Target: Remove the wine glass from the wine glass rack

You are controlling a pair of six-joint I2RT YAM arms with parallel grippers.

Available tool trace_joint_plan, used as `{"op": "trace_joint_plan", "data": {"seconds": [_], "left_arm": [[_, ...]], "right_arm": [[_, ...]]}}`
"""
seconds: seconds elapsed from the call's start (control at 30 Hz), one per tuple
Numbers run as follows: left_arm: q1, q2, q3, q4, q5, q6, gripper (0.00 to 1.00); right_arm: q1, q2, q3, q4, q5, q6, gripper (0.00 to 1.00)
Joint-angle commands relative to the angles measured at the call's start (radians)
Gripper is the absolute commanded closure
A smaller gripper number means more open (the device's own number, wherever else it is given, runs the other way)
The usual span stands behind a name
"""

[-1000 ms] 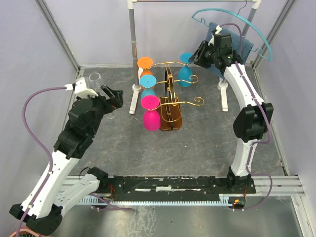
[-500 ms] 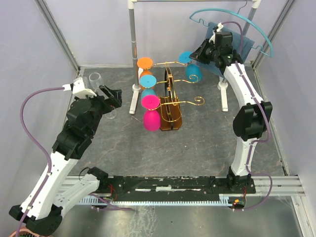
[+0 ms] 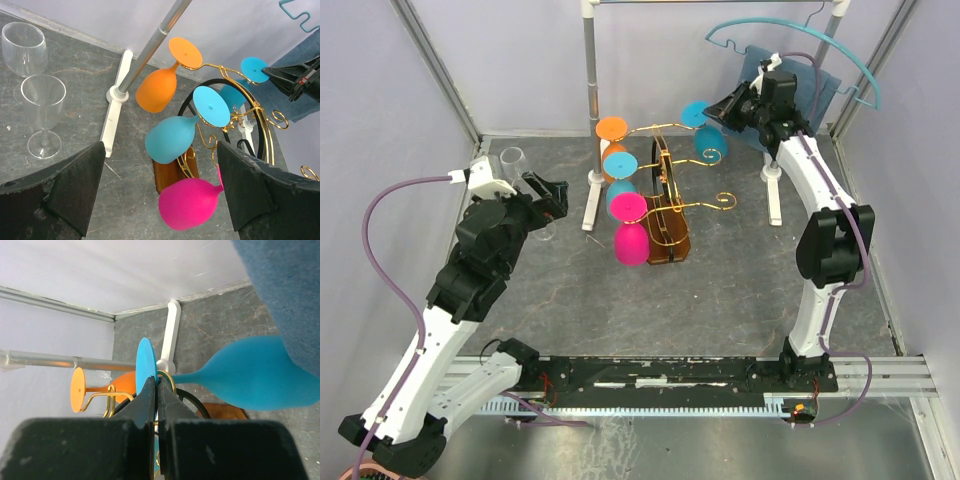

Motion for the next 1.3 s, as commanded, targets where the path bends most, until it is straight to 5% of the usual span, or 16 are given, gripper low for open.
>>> {"op": "trace_joint_plan", "data": {"seconds": [0.0,0.77,1.27], "left_arm": [[-0.003,-0.013,0.012,0.01,0.024,-0.017,0.01],[-0.003,-0.016,-0.007,0.006,0.027,-0.034,0.01],[-0.003,-0.031,-0.017,0.002,0.025,-0.037,0.0]], "right_arm": [[-0.036,-0.074,-0.058,0.127,-0.038,0.072,1.0],[-0.013,-0.098,-0.081,0.145,-0.233,0.153,1.0],[0.039,-0.022,0.047,0.131,-0.21,0.13,1.0]]}}
